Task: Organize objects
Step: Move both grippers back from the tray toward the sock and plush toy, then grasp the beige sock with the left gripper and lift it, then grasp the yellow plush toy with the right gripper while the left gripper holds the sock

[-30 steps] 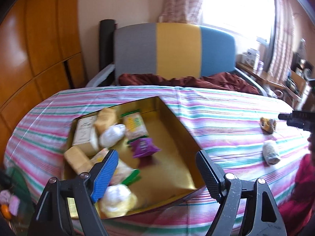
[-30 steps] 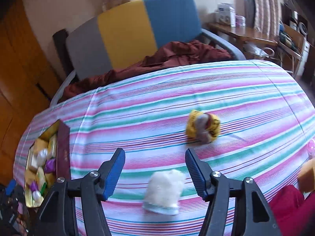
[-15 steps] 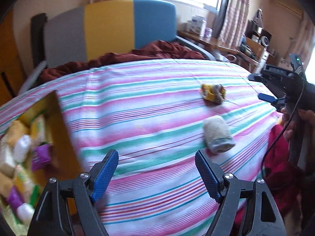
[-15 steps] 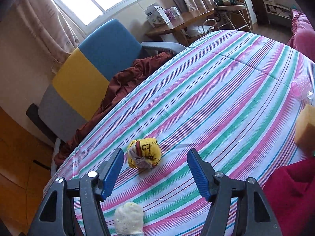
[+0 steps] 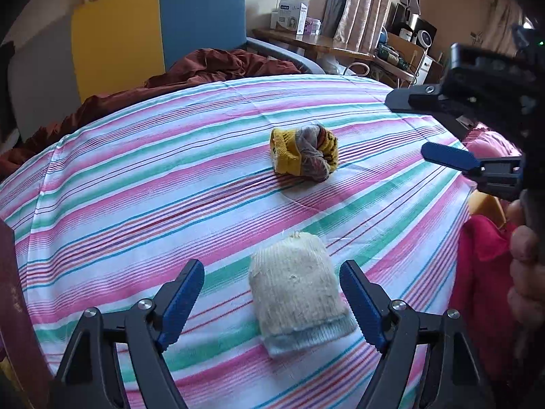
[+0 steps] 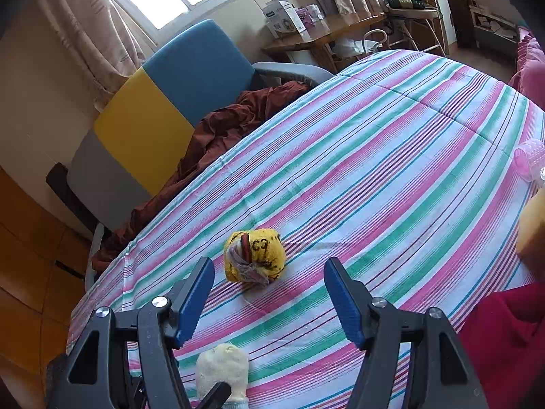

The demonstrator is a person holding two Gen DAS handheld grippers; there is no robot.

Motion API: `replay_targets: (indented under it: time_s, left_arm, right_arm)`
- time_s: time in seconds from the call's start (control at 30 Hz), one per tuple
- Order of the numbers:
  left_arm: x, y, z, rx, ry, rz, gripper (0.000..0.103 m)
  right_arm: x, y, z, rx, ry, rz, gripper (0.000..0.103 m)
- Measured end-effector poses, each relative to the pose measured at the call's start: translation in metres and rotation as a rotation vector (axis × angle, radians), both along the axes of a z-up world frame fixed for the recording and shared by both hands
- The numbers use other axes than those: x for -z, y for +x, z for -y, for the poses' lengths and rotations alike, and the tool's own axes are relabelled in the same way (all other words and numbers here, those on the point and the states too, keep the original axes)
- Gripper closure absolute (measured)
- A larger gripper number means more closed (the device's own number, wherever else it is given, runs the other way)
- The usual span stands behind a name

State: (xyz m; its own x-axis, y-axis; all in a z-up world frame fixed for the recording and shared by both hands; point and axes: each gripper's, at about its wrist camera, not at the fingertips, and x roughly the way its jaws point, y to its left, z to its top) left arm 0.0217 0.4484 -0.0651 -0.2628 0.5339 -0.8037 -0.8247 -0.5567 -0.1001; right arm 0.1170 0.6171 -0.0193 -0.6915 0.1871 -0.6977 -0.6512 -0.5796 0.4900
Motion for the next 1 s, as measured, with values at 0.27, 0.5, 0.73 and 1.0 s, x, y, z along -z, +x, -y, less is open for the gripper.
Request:
replay_targets:
  time_s: [0.27, 0.5, 0.73, 1.0]
  left_arm:
    - [0.015, 0.006, 0.007, 0.089, 0.076, 0.073, 0.052]
    - [0.015, 0.006, 0.079, 0.012, 0.128, -0.005, 0.053]
    - [0.026, 0.006, 0.094, -0.002, 0.165, -0.036, 0.052]
    - [0.028, 0.008, 0.097, 0.001, 0.184, -0.037, 0.052]
  right_arm:
    - [0.001, -0.007, 0.004, -0.038, 0.015, 0.034, 0.035]
    - [0.005, -0.014, 0.008, -0.061, 0.031, 0.086, 0.035]
    - [0.021, -0.034, 0.015, -0.135, -0.014, 0.209, 0.035]
    - [0.029, -0.083, 0.001, -0.139, -0.016, 0.281, 0.033]
